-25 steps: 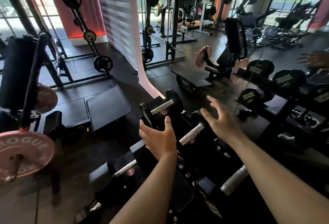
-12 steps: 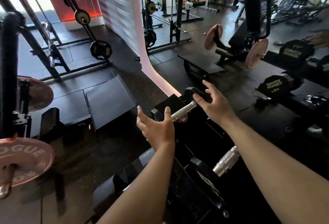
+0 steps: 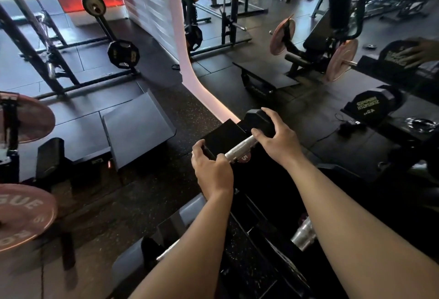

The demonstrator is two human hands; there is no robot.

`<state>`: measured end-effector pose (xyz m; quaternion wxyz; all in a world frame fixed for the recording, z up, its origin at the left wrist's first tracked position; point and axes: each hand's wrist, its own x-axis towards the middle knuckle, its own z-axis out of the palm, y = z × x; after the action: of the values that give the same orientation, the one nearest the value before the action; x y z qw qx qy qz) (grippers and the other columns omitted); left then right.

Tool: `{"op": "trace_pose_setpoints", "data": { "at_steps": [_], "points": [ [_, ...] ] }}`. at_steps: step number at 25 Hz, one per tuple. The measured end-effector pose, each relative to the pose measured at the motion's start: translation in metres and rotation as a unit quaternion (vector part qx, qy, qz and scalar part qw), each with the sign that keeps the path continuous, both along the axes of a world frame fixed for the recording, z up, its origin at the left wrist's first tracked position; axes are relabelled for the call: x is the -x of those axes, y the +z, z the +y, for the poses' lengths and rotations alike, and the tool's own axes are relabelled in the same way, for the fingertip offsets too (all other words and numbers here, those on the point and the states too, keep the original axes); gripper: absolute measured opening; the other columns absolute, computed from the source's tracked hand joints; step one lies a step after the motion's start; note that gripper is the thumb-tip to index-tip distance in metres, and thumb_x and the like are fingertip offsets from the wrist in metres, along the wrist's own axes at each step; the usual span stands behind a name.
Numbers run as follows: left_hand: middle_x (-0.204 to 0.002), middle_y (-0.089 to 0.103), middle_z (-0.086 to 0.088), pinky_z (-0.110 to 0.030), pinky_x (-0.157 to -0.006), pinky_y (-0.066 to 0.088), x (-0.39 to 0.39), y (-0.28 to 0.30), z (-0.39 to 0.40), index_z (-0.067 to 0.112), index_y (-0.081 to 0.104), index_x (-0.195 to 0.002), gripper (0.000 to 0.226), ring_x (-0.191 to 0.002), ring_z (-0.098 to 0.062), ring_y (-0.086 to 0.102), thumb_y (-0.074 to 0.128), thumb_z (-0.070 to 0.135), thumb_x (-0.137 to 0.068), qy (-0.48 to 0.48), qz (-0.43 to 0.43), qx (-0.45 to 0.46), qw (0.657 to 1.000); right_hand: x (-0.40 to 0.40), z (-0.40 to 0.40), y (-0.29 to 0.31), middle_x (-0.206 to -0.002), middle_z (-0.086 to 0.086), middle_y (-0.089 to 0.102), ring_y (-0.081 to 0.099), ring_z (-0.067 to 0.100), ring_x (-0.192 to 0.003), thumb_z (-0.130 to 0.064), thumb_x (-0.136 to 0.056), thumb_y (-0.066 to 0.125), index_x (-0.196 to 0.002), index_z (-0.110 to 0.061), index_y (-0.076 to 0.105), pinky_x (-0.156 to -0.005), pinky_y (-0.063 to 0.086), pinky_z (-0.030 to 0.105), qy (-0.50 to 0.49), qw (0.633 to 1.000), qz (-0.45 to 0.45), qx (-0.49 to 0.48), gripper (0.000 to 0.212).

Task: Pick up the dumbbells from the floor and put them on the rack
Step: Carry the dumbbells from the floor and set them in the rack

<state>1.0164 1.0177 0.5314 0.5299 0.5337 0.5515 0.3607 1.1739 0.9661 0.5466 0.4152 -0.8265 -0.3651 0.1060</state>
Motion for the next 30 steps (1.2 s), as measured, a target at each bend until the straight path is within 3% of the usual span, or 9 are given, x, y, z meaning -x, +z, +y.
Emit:
{"op": "trace_pose_setpoints", "data": {
  "at_steps": [2,5,7,9,11,15,19,26,30],
  "points": [
    [-0.139,0.049,-0.006,-0.039,-0.087,0.051,0.002,-0.001,-0.001,0.031,0.045,-0.140,0.053,-0.110,-0.023,0.059,0.058,0.012,-0.092,-0.009,0.008,-0.004,1.000,0.000,0.000,-0.004,-0.133,0.007,0.060,0.058,0.027,-0.121,-0.036,-0.088,0.068,-0.145,-0.036,0.045,-0.097,0.043,0.031,-0.006,1.000,-0.024,-0.007,0.061],
    [-0.135,0.049,-0.006,-0.026,-0.068,0.043,0.004,0.002,0.000,0.030,0.044,-0.139,0.052,-0.089,-0.012,0.057,0.058,0.011,-0.092,-0.018,0.020,-0.012,1.000,-0.003,-0.003,-0.001,-0.133,0.009,0.059,0.058,0.028,-0.119,-0.035,-0.090,0.067,-0.146,-0.037,0.041,-0.096,0.045,0.033,0.017,0.999,-0.024,0.014,0.062],
    [-0.134,0.050,-0.005,-0.022,-0.063,0.038,0.004,0.004,-0.001,0.030,0.044,-0.139,0.053,-0.083,-0.006,0.053,0.058,0.012,-0.092,-0.011,0.026,-0.008,1.000,-0.004,-0.004,0.001,-0.134,0.009,0.057,0.057,0.028,-0.119,-0.035,-0.089,0.067,-0.147,-0.039,0.039,-0.096,0.045,0.033,0.021,0.999,-0.023,0.025,0.064],
    [-0.137,0.049,-0.005,-0.025,-0.071,0.040,0.004,0.005,-0.002,0.031,0.042,-0.141,0.057,-0.089,-0.010,0.055,0.062,0.013,-0.091,-0.011,0.023,-0.001,1.000,-0.004,-0.004,0.000,-0.134,0.008,0.054,0.057,0.028,-0.120,-0.036,-0.086,0.070,-0.147,-0.040,0.036,-0.096,0.043,0.031,0.022,0.999,-0.010,0.031,0.070],
    [-0.146,0.045,-0.006,-0.028,-0.085,0.039,0.005,0.011,-0.003,0.031,0.038,-0.148,0.067,-0.108,-0.015,0.053,0.068,0.016,-0.090,-0.016,0.016,0.013,1.000,-0.003,-0.003,0.004,-0.137,0.008,0.049,0.054,0.027,-0.124,-0.039,-0.084,0.072,-0.150,-0.042,0.032,-0.099,0.040,0.031,0.035,0.998,0.026,0.047,0.077],
    [-0.166,0.018,-0.012,-0.032,-0.099,0.032,0.010,0.028,-0.018,0.033,0.005,-0.162,0.101,-0.144,-0.030,0.036,0.075,0.031,-0.089,-0.020,0.003,0.053,0.998,-0.005,-0.026,0.016,-0.149,0.008,0.042,0.043,0.024,-0.137,-0.047,-0.083,0.072,-0.155,-0.038,0.025,-0.109,0.036,0.034,0.051,0.996,0.027,0.066,0.086],
    [-0.168,-0.004,-0.017,-0.044,-0.111,0.032,0.015,0.037,-0.056,0.032,-0.011,-0.161,0.115,-0.150,-0.034,0.026,0.076,0.039,-0.087,-0.014,-0.006,0.081,0.997,-0.004,-0.074,0.035,-0.134,0.002,0.053,0.059,0.019,-0.115,-0.052,-0.084,0.070,-0.153,-0.042,0.028,-0.098,0.051,0.044,0.024,0.999,-0.019,0.042,0.082],
    [-0.169,-0.005,-0.012,-0.055,-0.116,0.032,0.019,0.030,-0.132,0.038,-0.012,-0.159,0.121,-0.151,-0.037,0.024,0.079,0.050,-0.079,-0.069,0.017,0.100,0.992,-0.010,-0.143,0.060,-0.130,-0.004,0.057,0.060,0.019,-0.111,-0.058,-0.084,0.066,-0.149,-0.042,0.035,-0.093,0.052,0.046,-0.014,0.994,-0.083,0.065,0.073],
    [-0.168,0.014,-0.005,-0.050,-0.115,0.035,0.019,0.022,-0.170,0.034,0.014,-0.161,0.104,-0.149,-0.033,0.029,0.077,0.050,-0.079,-0.098,0.049,0.085,0.990,-0.001,-0.178,0.046,-0.126,-0.004,0.060,0.061,0.020,-0.110,-0.054,-0.086,0.065,-0.139,-0.039,0.049,-0.090,0.052,0.042,-0.017,0.992,-0.080,0.097,0.058]
  ]
}}
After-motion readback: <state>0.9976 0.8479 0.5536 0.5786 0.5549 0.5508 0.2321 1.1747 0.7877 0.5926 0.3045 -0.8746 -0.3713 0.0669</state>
